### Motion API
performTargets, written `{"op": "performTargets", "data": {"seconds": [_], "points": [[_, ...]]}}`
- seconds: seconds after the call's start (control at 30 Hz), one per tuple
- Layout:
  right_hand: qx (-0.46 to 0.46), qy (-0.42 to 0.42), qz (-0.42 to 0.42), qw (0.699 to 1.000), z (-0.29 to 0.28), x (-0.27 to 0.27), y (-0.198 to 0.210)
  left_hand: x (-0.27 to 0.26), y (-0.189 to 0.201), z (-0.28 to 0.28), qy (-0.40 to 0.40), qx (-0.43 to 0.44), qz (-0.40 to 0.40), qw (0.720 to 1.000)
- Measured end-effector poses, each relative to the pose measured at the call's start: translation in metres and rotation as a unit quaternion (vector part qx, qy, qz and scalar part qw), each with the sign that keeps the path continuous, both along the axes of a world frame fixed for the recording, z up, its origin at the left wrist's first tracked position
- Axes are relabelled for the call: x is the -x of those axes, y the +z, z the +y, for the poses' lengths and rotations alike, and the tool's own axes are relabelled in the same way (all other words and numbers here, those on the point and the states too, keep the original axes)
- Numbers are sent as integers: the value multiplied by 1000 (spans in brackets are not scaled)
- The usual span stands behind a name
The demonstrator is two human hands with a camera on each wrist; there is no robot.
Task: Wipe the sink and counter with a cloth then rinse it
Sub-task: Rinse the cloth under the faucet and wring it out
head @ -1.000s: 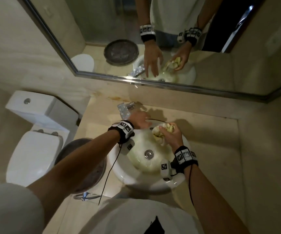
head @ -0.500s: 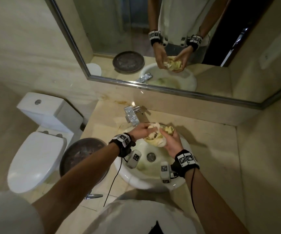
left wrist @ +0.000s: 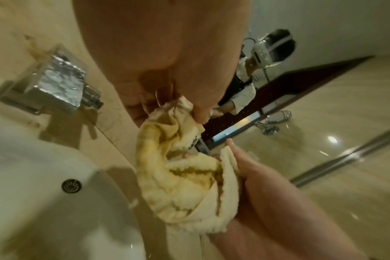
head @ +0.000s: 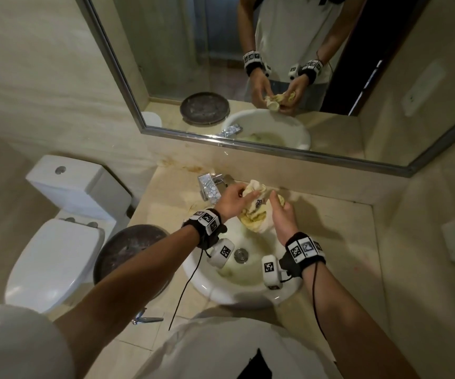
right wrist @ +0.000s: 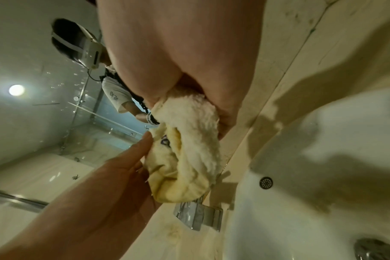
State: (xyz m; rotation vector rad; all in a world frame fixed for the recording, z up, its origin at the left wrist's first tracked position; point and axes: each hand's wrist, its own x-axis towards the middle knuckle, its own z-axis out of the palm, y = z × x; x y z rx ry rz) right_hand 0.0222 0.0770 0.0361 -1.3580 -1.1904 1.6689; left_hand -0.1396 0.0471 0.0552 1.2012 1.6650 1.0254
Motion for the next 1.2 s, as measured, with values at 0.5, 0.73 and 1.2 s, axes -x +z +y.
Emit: {"op": "performTargets", "data": {"seconds": [0.5,0.73,1.2], "points": [[17,44,27,999,8,6,9,-4,1,6,63,13,113,991],[45,41,12,998,12,11,10,-3,5,5,108,6,157,982],[46,11,-9,999,9,7,19,-3,23,-11,24,113,-118,986]]}}
